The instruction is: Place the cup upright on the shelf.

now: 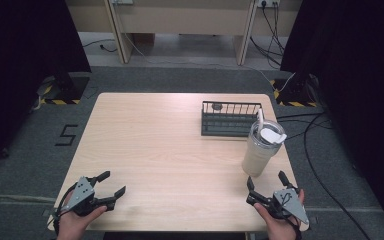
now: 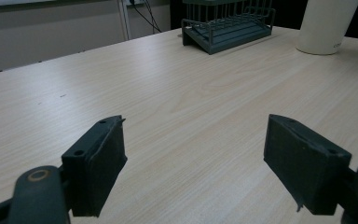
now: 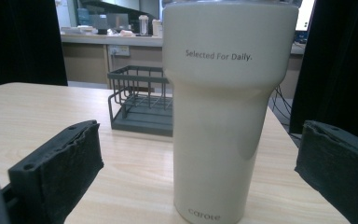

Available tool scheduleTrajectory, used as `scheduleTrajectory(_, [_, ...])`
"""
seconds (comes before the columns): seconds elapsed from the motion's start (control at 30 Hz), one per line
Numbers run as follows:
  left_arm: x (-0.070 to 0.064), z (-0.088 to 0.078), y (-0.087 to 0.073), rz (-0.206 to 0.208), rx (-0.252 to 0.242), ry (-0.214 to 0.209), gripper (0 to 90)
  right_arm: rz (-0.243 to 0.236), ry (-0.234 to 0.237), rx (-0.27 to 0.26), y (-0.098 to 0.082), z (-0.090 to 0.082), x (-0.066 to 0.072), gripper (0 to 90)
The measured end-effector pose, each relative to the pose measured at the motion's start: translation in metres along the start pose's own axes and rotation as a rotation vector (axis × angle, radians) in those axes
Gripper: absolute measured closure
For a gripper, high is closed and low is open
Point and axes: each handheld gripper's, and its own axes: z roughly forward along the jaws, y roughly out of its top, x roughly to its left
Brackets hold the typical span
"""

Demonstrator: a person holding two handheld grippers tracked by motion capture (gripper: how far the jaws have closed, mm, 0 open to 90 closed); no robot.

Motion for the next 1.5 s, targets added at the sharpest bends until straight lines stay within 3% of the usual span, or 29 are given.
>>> scheduleTrajectory(0.1, [0.000,0.000,0.000,0.000,0.002,0.002,18.9,-0.010,0.001,-0.003,0.005,0.009,-0.003,5.8])
scheduleTrajectory(0.3, [0.000,-0.001,0.000,-0.003,0.002,0.007,17.3,-0.009,-0.012,0.010,0.006,0.023,-0.010,4.7])
scheduleTrajectory(0.57, [-0.001,0.000,-0.001,-0.007,0.000,-0.001,17.4,0.005,-0.038,0.041,0.004,0.056,-0.021,2.6])
scheduleTrajectory(1.5, [0.000,0.000,-0.001,-0.013,0.001,-0.005,17.8,-0.002,-0.030,0.067,-0.005,0.104,-0.026,0.5])
